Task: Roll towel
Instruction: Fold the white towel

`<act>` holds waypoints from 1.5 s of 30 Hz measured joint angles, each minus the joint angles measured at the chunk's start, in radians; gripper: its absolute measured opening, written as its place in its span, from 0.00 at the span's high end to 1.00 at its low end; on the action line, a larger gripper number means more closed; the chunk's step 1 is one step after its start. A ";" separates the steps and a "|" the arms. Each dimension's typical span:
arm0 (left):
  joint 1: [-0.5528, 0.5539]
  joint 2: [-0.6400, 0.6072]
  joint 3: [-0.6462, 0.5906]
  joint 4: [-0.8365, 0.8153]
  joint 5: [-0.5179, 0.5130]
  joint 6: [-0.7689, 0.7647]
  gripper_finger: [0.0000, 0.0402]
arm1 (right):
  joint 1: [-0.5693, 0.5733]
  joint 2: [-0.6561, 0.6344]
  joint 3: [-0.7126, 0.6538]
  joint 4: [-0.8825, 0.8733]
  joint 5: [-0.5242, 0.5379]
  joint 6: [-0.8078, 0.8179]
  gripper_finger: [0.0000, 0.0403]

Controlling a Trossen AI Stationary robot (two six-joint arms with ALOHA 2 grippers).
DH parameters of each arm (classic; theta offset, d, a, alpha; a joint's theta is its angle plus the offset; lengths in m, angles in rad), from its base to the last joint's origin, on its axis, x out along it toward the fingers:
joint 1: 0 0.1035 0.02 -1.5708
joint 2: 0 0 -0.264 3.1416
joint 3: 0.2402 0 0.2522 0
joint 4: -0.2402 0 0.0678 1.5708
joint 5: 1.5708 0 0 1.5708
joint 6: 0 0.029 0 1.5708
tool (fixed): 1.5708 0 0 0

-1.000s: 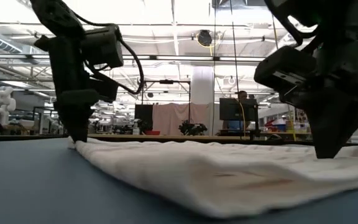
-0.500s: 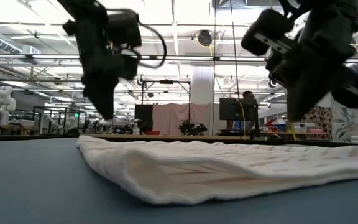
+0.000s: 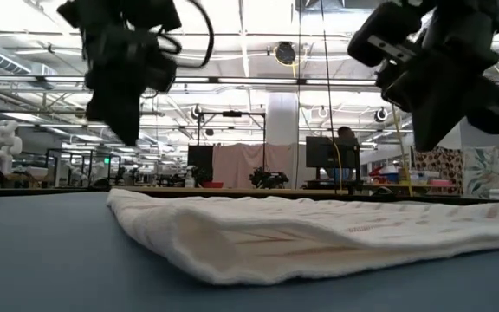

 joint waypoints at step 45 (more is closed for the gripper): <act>0.243 0.275 -0.002 -0.026 -0.150 0.332 0.78 | 0.115 0.166 -0.027 0.228 0.002 0.274 1.00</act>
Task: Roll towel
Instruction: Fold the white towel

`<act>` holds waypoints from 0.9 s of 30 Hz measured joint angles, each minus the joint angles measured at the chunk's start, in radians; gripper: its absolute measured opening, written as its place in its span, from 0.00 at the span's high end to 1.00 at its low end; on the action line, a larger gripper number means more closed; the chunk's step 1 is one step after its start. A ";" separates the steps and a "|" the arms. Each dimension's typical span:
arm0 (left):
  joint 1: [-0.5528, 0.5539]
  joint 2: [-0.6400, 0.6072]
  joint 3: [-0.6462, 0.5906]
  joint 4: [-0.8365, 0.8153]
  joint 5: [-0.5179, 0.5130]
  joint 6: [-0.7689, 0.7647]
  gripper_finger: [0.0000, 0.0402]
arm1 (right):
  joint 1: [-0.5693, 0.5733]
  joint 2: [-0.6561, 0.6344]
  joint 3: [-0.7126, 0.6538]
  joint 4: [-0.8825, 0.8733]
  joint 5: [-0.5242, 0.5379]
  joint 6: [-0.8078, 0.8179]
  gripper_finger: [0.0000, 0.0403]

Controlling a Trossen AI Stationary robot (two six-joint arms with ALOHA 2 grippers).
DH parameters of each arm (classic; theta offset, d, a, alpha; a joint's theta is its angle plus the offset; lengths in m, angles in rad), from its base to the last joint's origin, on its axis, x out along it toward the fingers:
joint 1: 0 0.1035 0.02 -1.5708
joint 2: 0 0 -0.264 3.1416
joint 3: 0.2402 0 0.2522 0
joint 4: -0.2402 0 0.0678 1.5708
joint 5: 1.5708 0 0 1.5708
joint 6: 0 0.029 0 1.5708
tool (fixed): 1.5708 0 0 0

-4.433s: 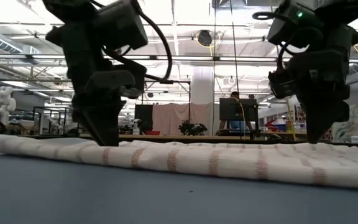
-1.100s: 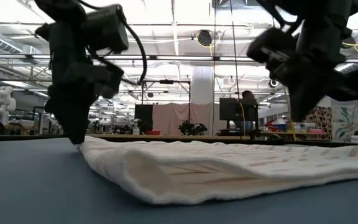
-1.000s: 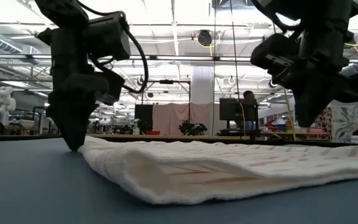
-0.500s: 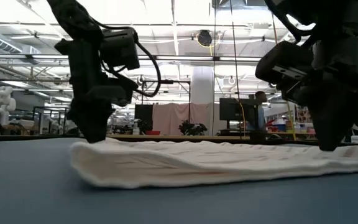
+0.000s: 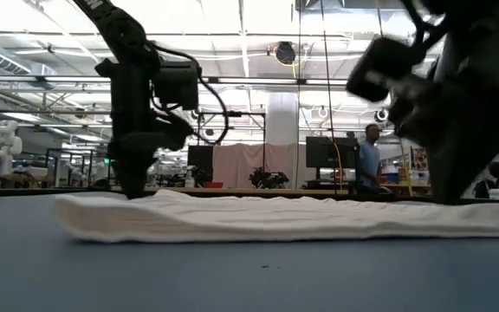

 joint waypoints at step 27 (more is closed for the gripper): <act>-0.093 -0.023 0.204 -0.268 0.115 0.103 0.78 | 0.170 -0.011 0.080 -0.352 0.278 0.126 0.63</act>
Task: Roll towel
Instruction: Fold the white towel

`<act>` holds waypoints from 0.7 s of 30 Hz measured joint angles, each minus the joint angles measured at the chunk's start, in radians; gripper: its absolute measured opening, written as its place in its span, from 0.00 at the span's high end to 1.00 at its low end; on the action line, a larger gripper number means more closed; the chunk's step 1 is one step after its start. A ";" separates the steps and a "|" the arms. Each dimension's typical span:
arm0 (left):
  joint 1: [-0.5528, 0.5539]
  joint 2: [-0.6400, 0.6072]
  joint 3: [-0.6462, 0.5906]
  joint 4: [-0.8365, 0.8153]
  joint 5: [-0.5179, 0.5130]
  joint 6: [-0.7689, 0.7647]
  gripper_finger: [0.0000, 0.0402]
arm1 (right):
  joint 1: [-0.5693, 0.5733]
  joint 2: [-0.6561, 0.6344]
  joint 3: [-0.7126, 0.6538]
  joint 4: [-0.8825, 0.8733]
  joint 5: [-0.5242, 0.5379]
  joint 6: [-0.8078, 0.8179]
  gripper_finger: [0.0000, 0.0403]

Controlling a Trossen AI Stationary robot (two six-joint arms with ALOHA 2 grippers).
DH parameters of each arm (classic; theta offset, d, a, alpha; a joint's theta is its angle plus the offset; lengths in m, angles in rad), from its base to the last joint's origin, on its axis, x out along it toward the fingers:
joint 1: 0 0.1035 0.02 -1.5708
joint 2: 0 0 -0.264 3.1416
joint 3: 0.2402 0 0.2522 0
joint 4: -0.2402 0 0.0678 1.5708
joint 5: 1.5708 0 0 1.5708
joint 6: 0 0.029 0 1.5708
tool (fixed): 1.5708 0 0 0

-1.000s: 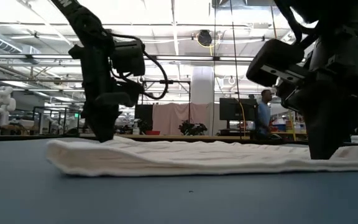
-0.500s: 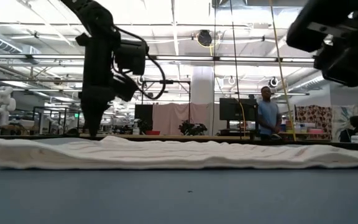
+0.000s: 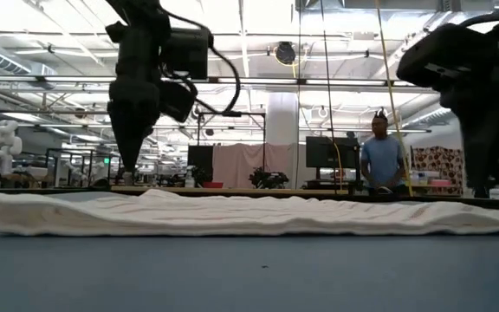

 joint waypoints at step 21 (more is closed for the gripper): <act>-0.274 -0.012 0.000 0.206 0.030 -0.368 0.78 | 0.026 0.095 0.000 0.128 -0.030 -0.004 0.65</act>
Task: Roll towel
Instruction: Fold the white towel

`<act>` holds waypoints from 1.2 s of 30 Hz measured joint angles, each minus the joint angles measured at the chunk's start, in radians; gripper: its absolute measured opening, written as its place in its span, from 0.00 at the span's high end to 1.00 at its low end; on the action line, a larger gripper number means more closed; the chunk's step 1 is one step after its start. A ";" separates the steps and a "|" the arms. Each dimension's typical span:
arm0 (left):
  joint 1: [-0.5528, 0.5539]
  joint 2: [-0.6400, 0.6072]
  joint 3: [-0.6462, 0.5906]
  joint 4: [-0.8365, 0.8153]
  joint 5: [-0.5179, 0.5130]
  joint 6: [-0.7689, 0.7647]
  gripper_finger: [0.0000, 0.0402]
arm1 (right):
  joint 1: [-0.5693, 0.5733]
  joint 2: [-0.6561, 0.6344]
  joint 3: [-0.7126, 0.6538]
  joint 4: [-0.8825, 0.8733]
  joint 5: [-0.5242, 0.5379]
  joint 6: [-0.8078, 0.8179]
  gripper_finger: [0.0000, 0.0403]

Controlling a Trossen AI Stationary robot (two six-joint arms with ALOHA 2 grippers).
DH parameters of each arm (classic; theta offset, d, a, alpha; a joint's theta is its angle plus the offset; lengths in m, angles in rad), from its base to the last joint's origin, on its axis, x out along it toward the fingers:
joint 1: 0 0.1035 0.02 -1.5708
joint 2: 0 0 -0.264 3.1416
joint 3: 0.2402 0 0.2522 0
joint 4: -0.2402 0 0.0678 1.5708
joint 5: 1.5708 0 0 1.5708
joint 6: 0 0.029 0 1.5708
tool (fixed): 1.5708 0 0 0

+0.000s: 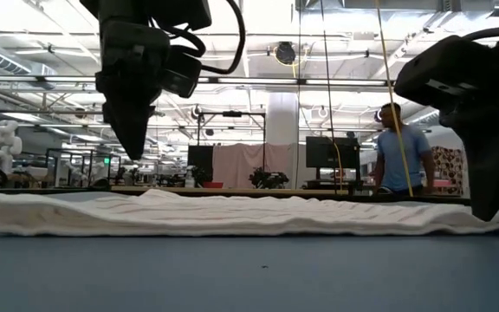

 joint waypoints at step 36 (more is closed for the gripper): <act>-0.021 0.000 0.000 0.004 -0.009 -0.042 0.78 | -0.028 0.030 0.000 0.011 0.063 -0.008 0.96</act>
